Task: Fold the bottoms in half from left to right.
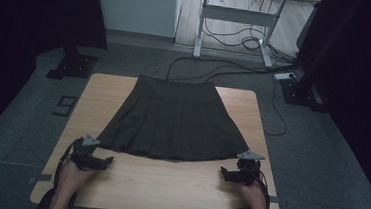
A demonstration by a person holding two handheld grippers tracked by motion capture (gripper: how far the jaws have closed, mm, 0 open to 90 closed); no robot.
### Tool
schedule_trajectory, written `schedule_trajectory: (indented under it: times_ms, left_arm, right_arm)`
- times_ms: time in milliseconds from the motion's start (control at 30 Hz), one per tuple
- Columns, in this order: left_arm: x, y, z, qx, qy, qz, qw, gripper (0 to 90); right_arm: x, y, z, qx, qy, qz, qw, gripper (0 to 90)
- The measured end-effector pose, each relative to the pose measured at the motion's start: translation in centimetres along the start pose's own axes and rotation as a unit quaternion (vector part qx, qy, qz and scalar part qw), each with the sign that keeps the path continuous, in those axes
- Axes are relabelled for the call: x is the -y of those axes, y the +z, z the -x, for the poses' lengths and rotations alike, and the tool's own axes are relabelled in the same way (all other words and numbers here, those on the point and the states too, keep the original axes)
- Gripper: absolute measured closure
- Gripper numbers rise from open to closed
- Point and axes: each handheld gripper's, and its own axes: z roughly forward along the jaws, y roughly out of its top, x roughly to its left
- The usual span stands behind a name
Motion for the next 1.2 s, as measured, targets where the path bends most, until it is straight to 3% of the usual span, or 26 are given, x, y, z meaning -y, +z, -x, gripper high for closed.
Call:
schedule_trajectory:
  times_ms: [433, 767, 900, 1067, 1200]
  left_arm:
    - [-0.1, 0.1, -0.1, 0.002, 0.001, 0.000, 1.0000, 0.0]
    - [-0.3, 0.1, 0.0, 0.001, -0.009, -0.004, 1.0000, 0.0]
    - [-0.6, -0.2, -0.4, 0.012, -0.023, -0.002, 0.9997, 0.7]
    - [-1.4, -1.3, -1.3, 0.008, -0.015, 0.015, 0.9997, 4.4]
    - [-1.9, -1.8, -2.0, 0.010, -0.016, 0.024, 0.9995, 10.5]
  right_arm:
    - [-0.1, 0.1, 0.0, 0.004, 0.005, 0.000, 1.0000, 0.0]
    - [-0.2, 0.0, -0.1, 0.006, 0.006, -0.008, 0.9999, 0.0]
    - [-0.4, -0.1, -0.3, 0.011, 0.013, -0.017, 0.9997, 0.0]
    - [-0.8, -0.4, -0.7, 0.005, 0.011, -0.019, 0.9997, 1.8]
    - [-1.9, -1.0, -1.2, -0.003, 0.008, -0.003, 1.0000, 5.8]
